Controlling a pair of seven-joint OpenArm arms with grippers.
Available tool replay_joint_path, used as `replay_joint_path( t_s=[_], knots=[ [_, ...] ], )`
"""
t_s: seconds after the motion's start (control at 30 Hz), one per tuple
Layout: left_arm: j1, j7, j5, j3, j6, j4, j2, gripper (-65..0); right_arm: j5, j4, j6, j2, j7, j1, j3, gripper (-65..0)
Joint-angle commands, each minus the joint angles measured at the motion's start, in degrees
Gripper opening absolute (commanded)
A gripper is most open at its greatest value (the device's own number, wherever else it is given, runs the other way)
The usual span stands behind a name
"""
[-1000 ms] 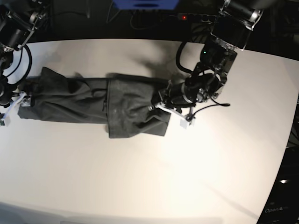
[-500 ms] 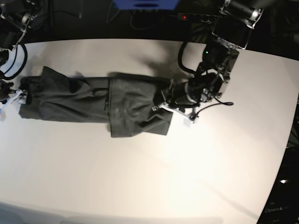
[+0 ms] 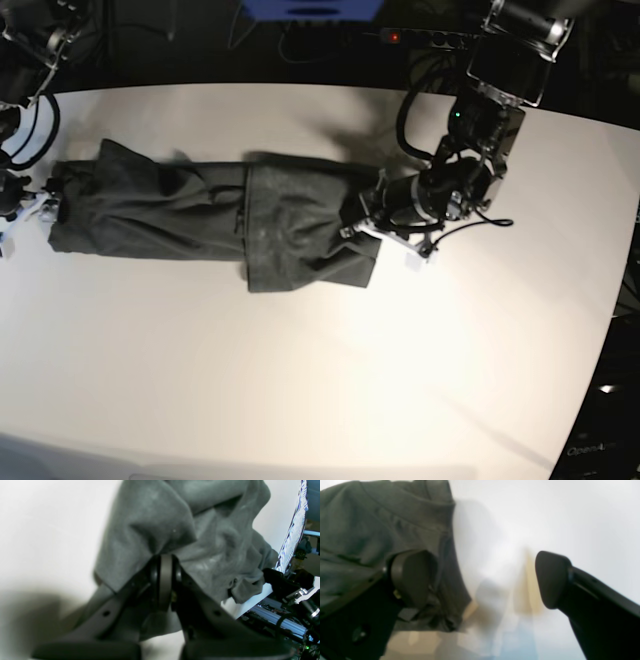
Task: Fold the T-shirt properly
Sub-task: 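Hold the strip end with the left gripper while the right gripper releases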
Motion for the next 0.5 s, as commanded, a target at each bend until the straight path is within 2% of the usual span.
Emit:
replay_joint_path(
  t_s=[0.0,0.27,0.47],
  knots=[
    [4.0,2.6,14.2,0.2,12.5,-3.5,-3.4,-62.2,0.5,0.6,0.0,1.6,1.0,1.0,0.3,-0.3],
    [3.9,2.4,14.2,0.2,12.5,-3.5,-3.4,-62.2,0.3,0.6,0.0,1.8,0.9,1.0,-3.7,0.0],
    [3.9,2.4,14.2,0.1,12.5,-3.5,-3.4,-62.2,0.6,0.6,0.0,1.5,1.0,1.0,-3.3,0.0]
  ],
)
